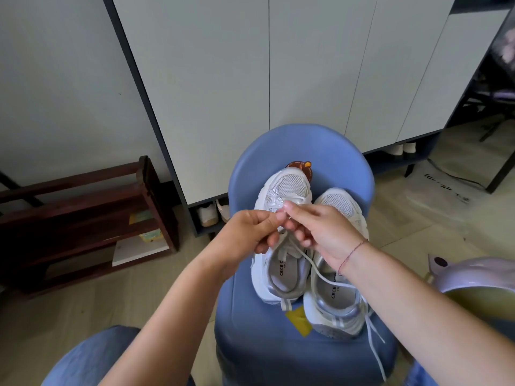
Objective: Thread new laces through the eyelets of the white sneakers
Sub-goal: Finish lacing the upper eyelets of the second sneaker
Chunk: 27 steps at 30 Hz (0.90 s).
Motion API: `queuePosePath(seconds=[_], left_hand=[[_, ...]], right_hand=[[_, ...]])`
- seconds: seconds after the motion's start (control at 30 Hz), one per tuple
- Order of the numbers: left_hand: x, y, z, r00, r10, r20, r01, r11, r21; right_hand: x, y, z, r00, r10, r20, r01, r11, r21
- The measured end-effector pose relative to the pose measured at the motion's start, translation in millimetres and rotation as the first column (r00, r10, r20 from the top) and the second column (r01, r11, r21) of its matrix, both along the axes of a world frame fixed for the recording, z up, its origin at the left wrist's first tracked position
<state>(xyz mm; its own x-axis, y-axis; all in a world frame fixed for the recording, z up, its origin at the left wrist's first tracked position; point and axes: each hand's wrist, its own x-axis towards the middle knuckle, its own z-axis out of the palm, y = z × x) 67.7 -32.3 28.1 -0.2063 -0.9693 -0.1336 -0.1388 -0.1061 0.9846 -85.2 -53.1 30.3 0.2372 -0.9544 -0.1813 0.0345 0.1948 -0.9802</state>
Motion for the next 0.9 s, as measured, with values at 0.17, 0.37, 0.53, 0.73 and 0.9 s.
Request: queuePosePath(seconds=[0.17,0.37,0.53,0.73,0.9], left_hand=[[-3.0,0.6,-3.5,0.996,-0.061,0.063,0.063,0.998,-0.029],[18.3,-2.0,-3.6,0.984,-0.15,0.097,0.148,0.989,0.023],[26.9,-5.4,-2.6,0.998,-0.019,-0.053,0.021,0.999,0.031],[23.0,-17.4,-20.1,0.881,0.403,-0.247,-0.382,0.915,0.13],[10.1,-19.3,-31.2,0.822,0.484,-0.298,-0.431,0.873,0.229]], right_hand=[[-8.8,-11.0,3.7,0.985,-0.064,0.163,0.06,0.998,0.028],[-32.9,-32.6,8.4,0.897,-0.328,0.297,0.293,0.943,0.156],[-29.5,-29.0,7.1,0.92,-0.224,0.321,0.176,0.969,0.171],[-11.0,-2.3,6.2,0.983,0.07,-0.168,-0.05,0.991,0.121],[0.5,-1.0,-0.6,0.956,0.037,-0.29,-0.006,0.994,0.108]])
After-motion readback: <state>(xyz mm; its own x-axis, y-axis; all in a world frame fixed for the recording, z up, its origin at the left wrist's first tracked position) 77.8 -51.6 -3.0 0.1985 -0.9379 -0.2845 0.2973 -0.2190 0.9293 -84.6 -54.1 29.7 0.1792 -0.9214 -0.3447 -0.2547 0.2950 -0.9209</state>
